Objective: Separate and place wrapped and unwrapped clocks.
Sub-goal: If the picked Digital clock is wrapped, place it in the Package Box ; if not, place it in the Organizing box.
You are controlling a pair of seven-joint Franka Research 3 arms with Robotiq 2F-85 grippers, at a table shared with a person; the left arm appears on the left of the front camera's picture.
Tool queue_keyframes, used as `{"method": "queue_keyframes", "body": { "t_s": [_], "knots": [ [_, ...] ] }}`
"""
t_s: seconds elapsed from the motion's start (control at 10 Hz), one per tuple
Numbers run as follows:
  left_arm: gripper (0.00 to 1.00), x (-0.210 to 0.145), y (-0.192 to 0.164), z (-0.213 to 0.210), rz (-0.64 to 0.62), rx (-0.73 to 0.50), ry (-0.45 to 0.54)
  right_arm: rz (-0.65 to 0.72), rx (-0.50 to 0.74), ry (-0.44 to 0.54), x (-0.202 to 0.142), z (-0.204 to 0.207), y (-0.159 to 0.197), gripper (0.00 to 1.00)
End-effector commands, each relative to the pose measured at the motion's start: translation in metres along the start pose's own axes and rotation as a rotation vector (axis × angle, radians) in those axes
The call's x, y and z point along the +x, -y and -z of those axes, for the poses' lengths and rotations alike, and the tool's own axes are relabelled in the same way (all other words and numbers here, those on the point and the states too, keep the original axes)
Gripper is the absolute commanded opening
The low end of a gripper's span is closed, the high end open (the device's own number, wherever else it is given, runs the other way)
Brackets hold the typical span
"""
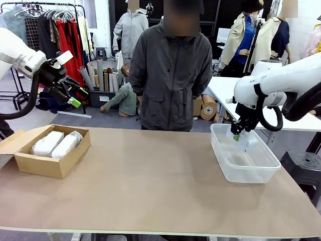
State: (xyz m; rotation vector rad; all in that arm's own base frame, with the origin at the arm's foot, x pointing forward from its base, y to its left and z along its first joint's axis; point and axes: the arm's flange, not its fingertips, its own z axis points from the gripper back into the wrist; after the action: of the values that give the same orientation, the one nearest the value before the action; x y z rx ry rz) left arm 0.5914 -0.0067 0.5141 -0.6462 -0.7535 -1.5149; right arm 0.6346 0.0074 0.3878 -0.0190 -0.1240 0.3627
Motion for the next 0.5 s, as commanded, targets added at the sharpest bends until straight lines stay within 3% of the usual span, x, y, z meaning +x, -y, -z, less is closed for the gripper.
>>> {"method": "queue_keyframes", "body": {
  "t_s": [0.0, 0.4],
  "knots": [
    [1.0, 0.001, 0.002, -0.001, 0.002, -0.005, -0.002, 0.016, -0.039, -0.001, -0.008, 0.006, -0.003, 0.0],
    [1.0, 0.001, 0.002, -0.001, 0.002, -0.005, -0.002, 0.017, -0.062, -0.049, -0.016, 0.028, -0.008, 0.0]
  ]
}}
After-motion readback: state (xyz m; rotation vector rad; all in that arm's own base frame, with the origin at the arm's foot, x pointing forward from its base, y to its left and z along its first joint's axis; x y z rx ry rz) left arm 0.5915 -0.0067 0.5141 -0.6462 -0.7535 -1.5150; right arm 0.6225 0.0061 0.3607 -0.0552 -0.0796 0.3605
